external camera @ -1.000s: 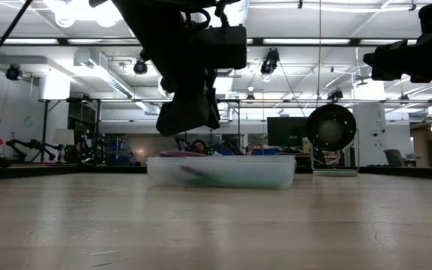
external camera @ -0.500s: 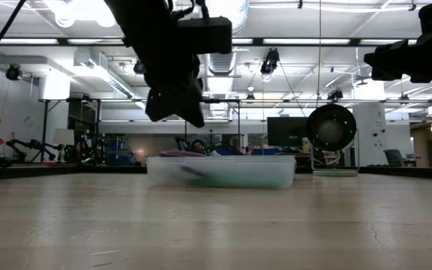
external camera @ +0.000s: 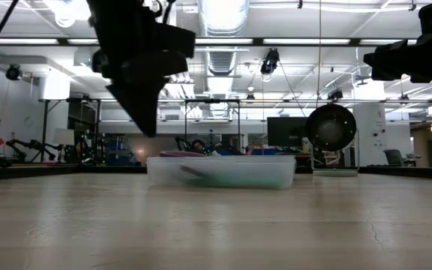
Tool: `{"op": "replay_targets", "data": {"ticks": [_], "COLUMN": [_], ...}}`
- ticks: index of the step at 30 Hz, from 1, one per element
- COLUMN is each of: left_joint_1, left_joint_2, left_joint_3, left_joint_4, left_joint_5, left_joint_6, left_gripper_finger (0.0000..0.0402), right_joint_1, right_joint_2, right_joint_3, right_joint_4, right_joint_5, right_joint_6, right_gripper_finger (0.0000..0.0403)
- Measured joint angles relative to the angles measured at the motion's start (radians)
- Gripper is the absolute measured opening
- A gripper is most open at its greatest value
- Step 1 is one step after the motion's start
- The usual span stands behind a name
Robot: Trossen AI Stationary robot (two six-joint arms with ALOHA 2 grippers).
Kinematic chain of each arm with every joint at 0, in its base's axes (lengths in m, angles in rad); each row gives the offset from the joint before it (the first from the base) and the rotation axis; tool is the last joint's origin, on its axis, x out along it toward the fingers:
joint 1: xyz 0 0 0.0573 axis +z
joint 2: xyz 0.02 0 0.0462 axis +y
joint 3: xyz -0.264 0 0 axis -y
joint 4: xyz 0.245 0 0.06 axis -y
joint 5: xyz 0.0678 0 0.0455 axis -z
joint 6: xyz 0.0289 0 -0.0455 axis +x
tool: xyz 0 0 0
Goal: Pick & place school supplies into a supply box
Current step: Put the yellow pen into the supply box
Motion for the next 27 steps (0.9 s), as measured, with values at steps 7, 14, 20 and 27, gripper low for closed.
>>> {"op": "replay_targets", "data": {"ticks": [7, 14, 20, 27], "left_joint_1": [-0.044, -0.075, -0.081, -0.103], "left_joint_2": [-0.006, -0.039, -0.088, -0.155], "left_joint_3": [-0.032, -0.059, -0.131, -0.233], "left_joint_4": [-0.004, -0.013, -0.016, 0.013], "left_joint_5": [0.080, 0.293, 0.464, 0.501], "left_joint_6": [-0.126, -0.209, -0.257, -0.361], "left_gripper_finger": [0.0058, 0.0058, 0.0058, 0.0058], "right_joint_1": [0.000, 0.000, 0.000, 0.000], "right_joint_2": [0.000, 0.000, 0.000, 0.000], "right_joint_3": [0.000, 0.000, 0.000, 0.000], "right_joint_4": [0.000, 0.000, 0.000, 0.000], "right_joint_5": [0.000, 0.000, 0.000, 0.000], "right_joint_6": [0.000, 0.000, 0.000, 0.000], "right_gripper_finger": [0.0069, 0.0074, 0.0082, 0.0075]}}
